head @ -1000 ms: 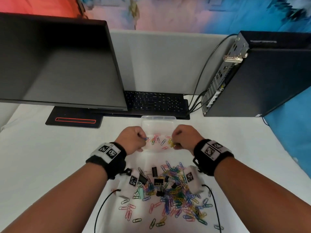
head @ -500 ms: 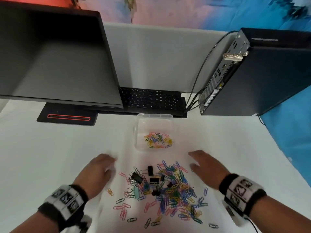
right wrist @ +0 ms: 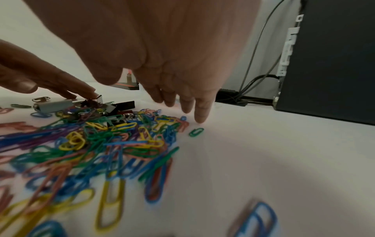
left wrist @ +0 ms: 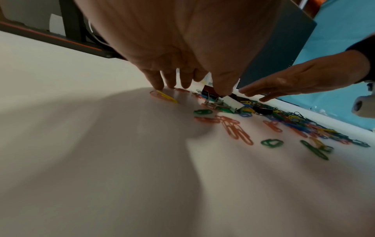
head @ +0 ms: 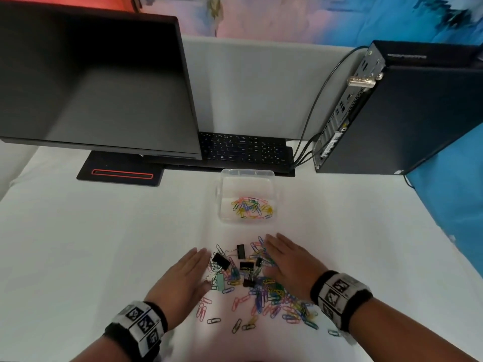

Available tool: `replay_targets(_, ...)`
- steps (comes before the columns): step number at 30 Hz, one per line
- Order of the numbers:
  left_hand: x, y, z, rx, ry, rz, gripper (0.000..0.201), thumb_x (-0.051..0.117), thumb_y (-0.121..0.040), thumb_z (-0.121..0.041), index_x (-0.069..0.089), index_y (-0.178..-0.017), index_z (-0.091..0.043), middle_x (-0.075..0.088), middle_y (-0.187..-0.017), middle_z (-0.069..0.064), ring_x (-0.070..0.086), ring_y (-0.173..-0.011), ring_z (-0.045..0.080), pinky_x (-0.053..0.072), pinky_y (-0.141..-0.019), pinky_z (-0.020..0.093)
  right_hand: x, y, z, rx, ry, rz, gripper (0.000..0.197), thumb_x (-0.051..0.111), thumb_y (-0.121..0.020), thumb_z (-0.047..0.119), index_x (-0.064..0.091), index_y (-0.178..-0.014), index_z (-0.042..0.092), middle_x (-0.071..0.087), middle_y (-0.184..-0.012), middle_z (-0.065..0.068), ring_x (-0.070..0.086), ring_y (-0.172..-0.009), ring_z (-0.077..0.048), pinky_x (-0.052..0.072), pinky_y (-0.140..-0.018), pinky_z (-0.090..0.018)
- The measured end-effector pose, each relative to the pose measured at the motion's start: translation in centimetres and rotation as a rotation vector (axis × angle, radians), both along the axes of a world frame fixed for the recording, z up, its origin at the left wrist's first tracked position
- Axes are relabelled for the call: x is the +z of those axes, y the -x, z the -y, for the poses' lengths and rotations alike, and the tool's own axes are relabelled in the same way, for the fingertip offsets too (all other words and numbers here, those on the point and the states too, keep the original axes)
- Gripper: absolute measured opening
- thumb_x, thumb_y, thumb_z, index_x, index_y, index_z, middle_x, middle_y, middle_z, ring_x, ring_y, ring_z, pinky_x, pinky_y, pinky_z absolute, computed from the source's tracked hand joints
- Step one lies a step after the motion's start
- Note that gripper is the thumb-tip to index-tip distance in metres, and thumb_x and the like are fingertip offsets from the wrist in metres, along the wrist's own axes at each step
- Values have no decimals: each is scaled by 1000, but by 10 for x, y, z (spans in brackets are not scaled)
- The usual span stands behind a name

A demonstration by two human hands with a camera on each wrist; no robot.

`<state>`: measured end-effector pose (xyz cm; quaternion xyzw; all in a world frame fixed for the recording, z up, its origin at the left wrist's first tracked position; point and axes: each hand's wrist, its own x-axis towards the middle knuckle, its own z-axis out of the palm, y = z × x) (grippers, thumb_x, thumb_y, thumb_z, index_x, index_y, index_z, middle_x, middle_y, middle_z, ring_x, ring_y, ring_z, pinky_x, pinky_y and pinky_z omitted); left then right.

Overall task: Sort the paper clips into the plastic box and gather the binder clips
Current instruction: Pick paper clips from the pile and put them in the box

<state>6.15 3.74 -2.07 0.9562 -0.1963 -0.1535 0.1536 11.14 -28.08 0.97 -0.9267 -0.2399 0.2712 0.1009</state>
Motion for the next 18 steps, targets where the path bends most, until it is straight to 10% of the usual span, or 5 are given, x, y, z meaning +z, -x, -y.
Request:
replay_targets(12,1,46,-14,-30,-133,40,69,35,-93,-59,36,-145,-13,20,-157,8,14,-146,23,14,-112,32,-12,77,30,-239,105,20,98,-19,-76,73,-3,-153,14,-11,-161,-3,-13,-147,-22,8,-120,-37)
replay_targets(18,4,66,8,58,-93,27,74,40,-86,-66,46,-138,-14,37,-150,8,36,-136,28,38,-108,40,-2,95,18,-307,-90,19,74,27,-92,59,14,-152,18,4,-161,3,-5,-147,-15,20,-118,-40)
